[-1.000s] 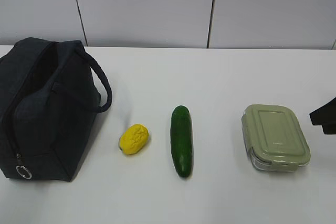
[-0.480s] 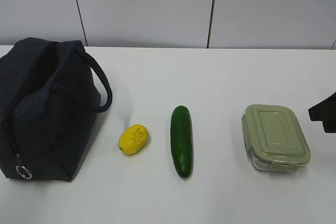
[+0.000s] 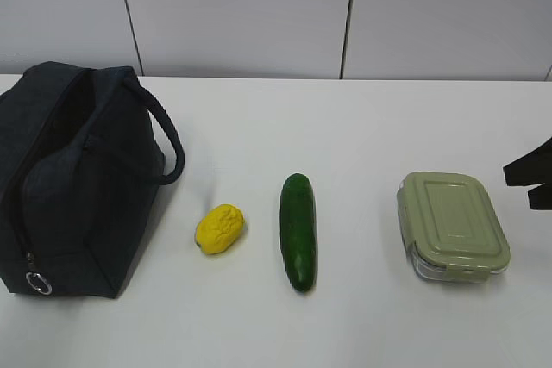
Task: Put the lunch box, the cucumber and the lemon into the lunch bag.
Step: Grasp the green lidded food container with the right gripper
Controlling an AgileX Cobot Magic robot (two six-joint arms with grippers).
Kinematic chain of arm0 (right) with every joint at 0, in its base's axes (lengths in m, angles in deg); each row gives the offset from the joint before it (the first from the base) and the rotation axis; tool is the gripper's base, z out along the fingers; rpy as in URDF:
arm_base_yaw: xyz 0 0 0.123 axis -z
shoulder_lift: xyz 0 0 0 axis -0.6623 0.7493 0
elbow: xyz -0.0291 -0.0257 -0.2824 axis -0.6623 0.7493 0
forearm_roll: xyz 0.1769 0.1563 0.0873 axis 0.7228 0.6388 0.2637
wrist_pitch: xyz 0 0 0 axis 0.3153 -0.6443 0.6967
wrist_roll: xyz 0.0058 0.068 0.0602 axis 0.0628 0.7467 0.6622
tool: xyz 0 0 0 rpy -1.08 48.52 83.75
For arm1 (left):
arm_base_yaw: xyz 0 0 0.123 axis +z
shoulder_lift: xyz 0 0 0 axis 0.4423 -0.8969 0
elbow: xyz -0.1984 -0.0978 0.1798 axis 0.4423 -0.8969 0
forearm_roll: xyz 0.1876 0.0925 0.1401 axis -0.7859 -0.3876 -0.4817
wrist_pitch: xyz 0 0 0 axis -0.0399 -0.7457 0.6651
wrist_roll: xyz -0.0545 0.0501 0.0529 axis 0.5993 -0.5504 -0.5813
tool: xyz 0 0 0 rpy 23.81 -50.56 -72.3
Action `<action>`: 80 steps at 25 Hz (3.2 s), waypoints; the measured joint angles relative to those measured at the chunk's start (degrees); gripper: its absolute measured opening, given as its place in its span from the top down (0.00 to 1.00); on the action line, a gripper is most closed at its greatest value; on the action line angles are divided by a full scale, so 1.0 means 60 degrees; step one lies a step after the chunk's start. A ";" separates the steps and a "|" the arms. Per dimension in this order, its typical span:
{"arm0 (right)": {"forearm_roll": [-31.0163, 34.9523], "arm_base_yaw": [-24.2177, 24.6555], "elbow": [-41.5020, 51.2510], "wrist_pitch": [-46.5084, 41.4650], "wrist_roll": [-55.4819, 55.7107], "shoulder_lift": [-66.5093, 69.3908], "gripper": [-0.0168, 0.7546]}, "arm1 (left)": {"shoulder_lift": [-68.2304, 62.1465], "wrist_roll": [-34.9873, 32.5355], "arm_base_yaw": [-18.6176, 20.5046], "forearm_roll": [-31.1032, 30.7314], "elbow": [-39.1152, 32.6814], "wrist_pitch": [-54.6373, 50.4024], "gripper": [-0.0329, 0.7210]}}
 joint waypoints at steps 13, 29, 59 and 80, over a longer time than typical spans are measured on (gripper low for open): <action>-0.0259 0.0596 -0.0021 0.0020 -0.0154 0.0784 0.29 | 0.0000 0.0000 0.0000 -0.0020 0.0000 0.0042 0.64; 0.0833 0.0596 -0.0296 0.0078 -0.1403 0.2471 0.29 | 0.0000 0.0000 0.0000 -0.0201 0.0000 0.0042 0.64; 0.1279 -0.0089 -0.0830 0.0113 -0.1725 0.3497 0.29 | 0.0000 0.0000 0.0000 -0.0205 0.0000 0.0042 0.64; 0.1051 -0.0105 -0.1102 0.0127 -0.1821 0.3517 0.22 | 0.0000 0.0000 0.0000 -0.0205 0.0000 0.0042 0.64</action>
